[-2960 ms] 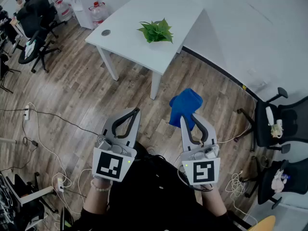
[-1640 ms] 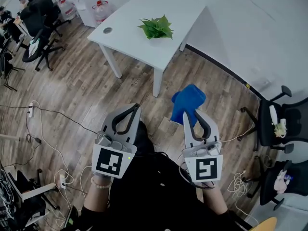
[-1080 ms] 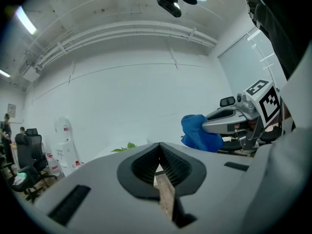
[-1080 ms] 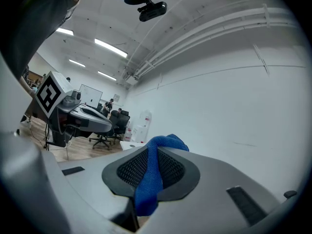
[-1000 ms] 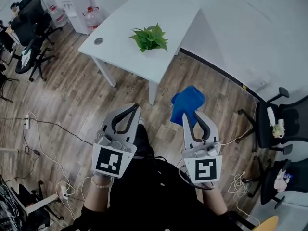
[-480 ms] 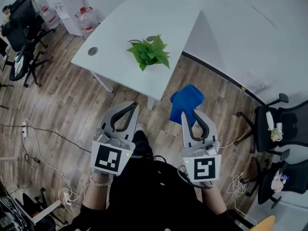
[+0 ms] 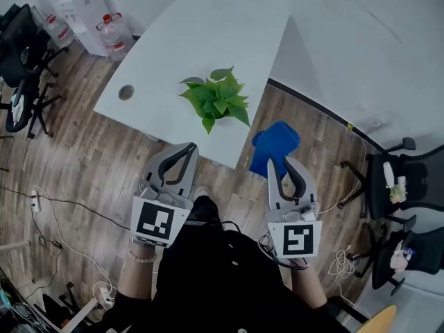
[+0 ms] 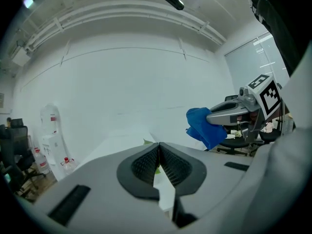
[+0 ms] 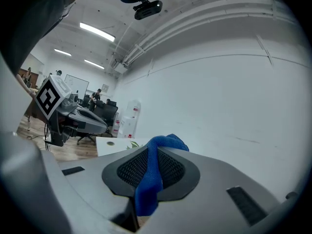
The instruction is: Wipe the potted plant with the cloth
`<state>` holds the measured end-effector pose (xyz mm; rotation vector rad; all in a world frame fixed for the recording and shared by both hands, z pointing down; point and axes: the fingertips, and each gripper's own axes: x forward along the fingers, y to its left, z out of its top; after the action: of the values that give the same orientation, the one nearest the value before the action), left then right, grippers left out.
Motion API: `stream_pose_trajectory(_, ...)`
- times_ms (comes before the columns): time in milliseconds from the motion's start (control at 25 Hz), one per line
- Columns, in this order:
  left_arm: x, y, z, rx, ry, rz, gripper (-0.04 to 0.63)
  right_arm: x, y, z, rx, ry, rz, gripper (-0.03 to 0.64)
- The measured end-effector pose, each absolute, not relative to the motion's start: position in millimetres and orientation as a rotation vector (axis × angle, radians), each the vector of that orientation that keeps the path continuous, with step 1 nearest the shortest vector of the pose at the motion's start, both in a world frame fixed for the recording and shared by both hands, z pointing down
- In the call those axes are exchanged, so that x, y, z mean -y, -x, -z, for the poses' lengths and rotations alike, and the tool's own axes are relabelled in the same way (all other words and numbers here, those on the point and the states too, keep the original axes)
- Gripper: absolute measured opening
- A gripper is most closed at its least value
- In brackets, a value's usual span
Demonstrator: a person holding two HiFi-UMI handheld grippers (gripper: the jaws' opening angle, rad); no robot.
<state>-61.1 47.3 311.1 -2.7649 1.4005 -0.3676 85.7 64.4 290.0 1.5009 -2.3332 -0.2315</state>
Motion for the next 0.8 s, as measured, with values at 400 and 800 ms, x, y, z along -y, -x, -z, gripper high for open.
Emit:
stream_pose_trajectory(400,22,71,-335,-1.213,2.801,0.411,0.015,0,-75,-295,2.265,-1.568,0.211,0.081)
stream_pose_trajectory(800,61,92,-364,-1.210,2.847,0.464,0.083,39,-69,-303,2.220,-1.595,0.203,0.081)
